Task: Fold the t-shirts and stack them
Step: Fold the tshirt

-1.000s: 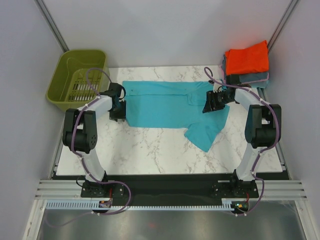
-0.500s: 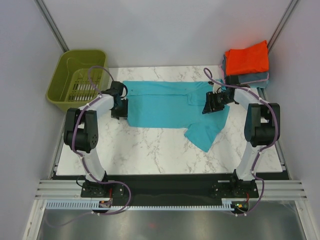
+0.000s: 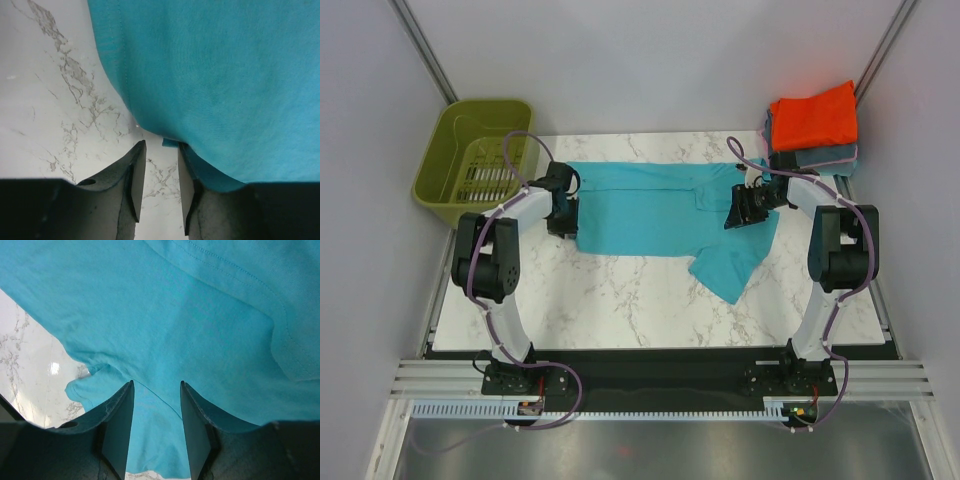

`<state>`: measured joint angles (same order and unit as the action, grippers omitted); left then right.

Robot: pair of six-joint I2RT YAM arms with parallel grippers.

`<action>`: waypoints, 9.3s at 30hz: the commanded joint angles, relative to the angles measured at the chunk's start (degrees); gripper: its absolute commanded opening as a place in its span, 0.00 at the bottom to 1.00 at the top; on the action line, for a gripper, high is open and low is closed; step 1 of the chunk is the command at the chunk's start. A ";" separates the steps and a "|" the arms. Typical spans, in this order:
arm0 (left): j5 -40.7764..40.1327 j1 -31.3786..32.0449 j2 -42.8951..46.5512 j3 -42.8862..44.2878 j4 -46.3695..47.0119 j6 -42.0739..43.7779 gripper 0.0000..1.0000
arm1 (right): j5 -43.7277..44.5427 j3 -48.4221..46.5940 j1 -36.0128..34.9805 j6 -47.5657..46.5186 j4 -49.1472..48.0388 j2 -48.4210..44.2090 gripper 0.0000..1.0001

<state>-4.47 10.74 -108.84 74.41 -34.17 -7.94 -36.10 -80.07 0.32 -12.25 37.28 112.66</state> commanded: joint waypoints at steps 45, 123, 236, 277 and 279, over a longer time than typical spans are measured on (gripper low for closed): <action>0.43 -3.18 12.24 -9.72 -4.76 7.50 0.02 | -1.70 -1.67 -0.05 0.12 -1.33 0.28 0.48; 8.24 0.42 12.15 -5.50 -4.14 18.86 0.65 | 27.13 45.89 -27.12 -41.19 -9.33 -41.02 0.00; 9.01 -7.49 -11.58 42.23 -10.29 18.76 0.50 | 48.41 -17.85 -10.86 -23.97 -28.58 -1.47 0.59; 16.34 -0.46 -26.69 35.02 -13.02 19.46 0.47 | 9.82 -27.93 -6.20 18.22 -21.18 20.22 0.76; 15.90 -0.28 -26.17 34.14 -12.94 19.46 0.46 | 9.82 -31.01 -6.56 19.71 -22.85 21.37 0.76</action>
<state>12.56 9.52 -133.80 111.50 -46.39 11.18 -24.49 -105.65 -5.23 4.67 19.66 133.01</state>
